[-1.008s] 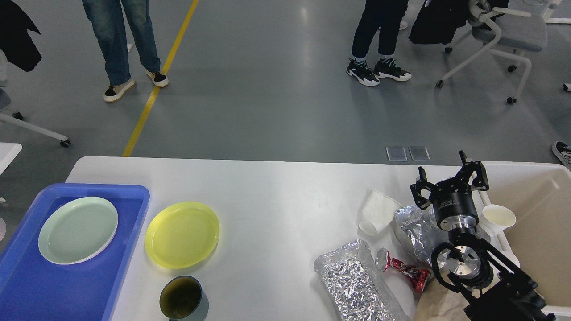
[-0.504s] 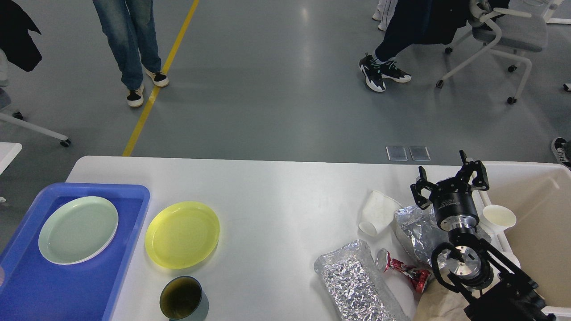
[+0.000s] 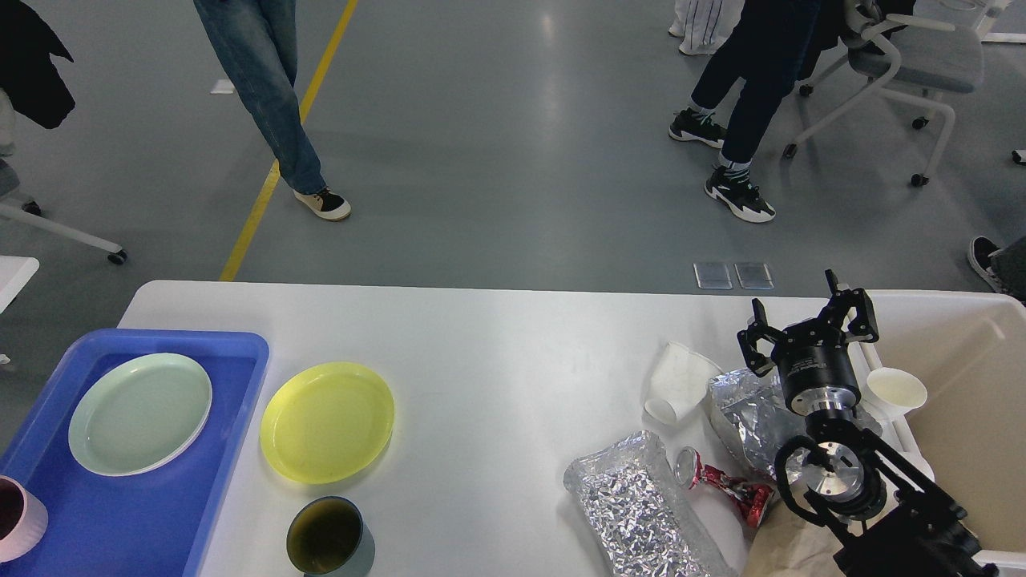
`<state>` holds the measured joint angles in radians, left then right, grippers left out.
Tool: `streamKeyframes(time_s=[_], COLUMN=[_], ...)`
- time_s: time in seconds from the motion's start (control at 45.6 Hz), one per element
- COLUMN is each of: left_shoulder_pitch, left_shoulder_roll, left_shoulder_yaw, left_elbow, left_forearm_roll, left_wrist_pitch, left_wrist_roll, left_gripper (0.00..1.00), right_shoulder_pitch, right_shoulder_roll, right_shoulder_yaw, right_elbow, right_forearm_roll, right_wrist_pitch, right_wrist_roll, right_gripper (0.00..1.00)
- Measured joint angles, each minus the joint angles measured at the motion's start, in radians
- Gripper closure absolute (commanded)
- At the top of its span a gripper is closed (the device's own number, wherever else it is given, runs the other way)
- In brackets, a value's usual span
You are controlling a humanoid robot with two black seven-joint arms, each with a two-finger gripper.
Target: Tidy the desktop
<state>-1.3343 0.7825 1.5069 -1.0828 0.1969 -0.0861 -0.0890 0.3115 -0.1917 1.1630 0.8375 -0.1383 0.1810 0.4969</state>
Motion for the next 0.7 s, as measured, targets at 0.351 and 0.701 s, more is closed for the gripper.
streamKeyframes(time_s=[0.351,0.701], left_shoulder_pitch=[0.011,0.003], left_shoulder_roll=[0.000,0.015], left_shoulder_yaw=[-0.017,-0.020], left_elbow=[0.000,-0.001], left_forearm_roll=[-0.002,-0.002], left_wrist_pitch=[0.002,-0.013], left_wrist_roll=[-0.003,-0.004], left_gripper=[0.27,0.04], right_shoulder_pitch=[0.000,0.000], right_shoulder_roll=[0.000,0.000], right_shoulder_yaw=[0.000,0.000], right_elbow=[0.000,0.000], right_forearm_roll=[0.000,0.000], right_wrist_pitch=[0.000,0.000], right_wrist_roll=[-0.001,-0.001], right_gripper=[0.00,0.00])
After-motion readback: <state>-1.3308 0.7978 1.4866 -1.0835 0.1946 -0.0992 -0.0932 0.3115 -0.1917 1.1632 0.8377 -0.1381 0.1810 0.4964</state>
